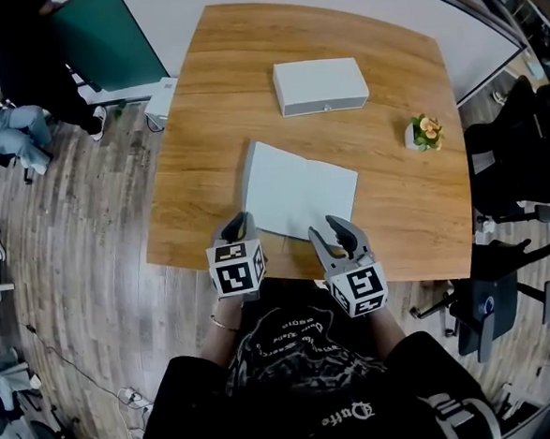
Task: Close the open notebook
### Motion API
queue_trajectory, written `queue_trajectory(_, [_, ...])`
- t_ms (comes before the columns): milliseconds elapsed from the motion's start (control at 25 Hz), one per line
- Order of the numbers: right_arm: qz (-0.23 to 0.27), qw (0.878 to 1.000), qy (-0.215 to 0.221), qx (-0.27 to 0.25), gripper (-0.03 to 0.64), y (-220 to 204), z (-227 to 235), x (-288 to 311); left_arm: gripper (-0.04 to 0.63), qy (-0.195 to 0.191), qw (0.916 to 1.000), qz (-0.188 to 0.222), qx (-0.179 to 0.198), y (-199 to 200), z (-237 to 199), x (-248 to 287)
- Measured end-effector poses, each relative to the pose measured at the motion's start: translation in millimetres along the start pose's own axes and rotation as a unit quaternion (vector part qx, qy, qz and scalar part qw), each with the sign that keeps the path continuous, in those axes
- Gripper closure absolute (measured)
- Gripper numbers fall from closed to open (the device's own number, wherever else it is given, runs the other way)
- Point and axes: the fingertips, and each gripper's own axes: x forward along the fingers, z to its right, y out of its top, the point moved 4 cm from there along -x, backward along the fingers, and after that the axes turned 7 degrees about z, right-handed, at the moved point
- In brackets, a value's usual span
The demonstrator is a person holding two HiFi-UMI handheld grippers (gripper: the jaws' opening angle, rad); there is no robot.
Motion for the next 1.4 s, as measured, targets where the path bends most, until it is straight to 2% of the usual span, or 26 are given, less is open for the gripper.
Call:
queue_trajectory(320, [0.01, 1.0, -0.017, 0.003, 0.453, -1, 11, -19, 0.541, -0.021, 0.9983, 0.04, 0.038, 12, 36, -18])
queue_trajectory(640, [0.021, 0.999, -0.036, 0.015, 0.457, -2, 30, -38, 0.541, -0.025, 0.996, 0.057, 0.065, 13, 60, -27])
queue_trajectory(920, [0.02, 0.999, -0.036, 0.019, 0.462, -9, 46, -49, 0.543, -0.035, 0.9928, 0.079, 0.084, 17, 90, -29])
queue_trajectory(1400, [0.037, 0.998, -0.04, 0.033, 0.469, -10, 76, -65, 0.543, -0.078, 0.9874, 0.082, 0.11, 8, 142, -32])
